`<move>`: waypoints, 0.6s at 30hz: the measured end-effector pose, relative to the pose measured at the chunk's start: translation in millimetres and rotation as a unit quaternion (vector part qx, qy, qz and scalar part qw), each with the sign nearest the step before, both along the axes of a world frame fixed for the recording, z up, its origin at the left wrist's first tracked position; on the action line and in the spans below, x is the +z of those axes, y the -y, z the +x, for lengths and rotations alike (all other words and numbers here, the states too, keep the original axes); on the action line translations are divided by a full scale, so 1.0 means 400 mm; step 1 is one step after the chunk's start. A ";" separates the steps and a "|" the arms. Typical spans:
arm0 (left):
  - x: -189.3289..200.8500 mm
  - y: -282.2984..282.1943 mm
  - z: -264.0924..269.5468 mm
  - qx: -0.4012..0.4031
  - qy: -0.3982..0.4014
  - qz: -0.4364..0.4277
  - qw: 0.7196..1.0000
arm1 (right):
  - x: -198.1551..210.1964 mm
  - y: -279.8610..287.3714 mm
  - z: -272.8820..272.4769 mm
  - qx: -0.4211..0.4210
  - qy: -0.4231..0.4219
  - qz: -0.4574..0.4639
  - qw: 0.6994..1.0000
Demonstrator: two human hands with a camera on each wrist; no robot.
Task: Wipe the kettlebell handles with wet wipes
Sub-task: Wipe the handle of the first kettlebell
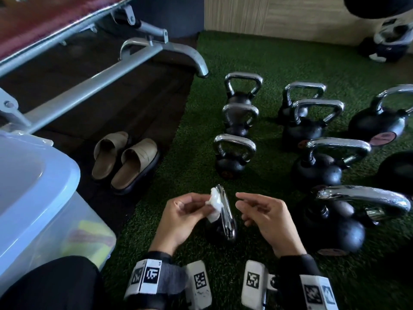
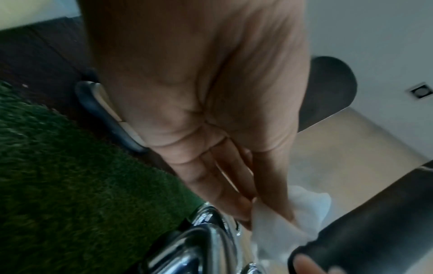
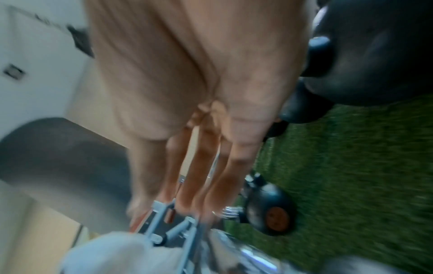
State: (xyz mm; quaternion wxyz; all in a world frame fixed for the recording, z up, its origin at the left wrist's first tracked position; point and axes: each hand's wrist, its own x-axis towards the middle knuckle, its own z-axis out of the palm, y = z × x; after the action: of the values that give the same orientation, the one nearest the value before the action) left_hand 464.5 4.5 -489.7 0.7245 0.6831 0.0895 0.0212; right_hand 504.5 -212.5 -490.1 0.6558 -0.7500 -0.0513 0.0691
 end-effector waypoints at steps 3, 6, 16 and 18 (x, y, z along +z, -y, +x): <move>0.023 0.025 0.008 -0.015 0.009 -0.036 0.999 | 0.067 -0.021 -0.005 0.073 0.000 0.016 0.997; 0.029 0.051 0.006 -0.007 0.009 -0.057 0.998 | 0.076 -0.032 -0.007 0.080 0.009 0.002 0.997; -0.059 0.028 0.003 -0.030 -0.049 0.201 0.978 | 0.011 -0.008 0.005 -0.023 0.038 -0.026 0.999; -0.135 0.026 -0.003 -0.139 -0.124 0.252 0.950 | -0.012 0.012 0.012 -0.059 0.028 -0.040 0.997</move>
State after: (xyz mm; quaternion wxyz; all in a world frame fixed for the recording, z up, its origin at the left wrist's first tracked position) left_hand 463.2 -5.9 -543.6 0.5080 0.8462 0.0747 -0.1426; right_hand 509.3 -217.2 -495.1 0.6263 -0.7792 -0.0221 0.0115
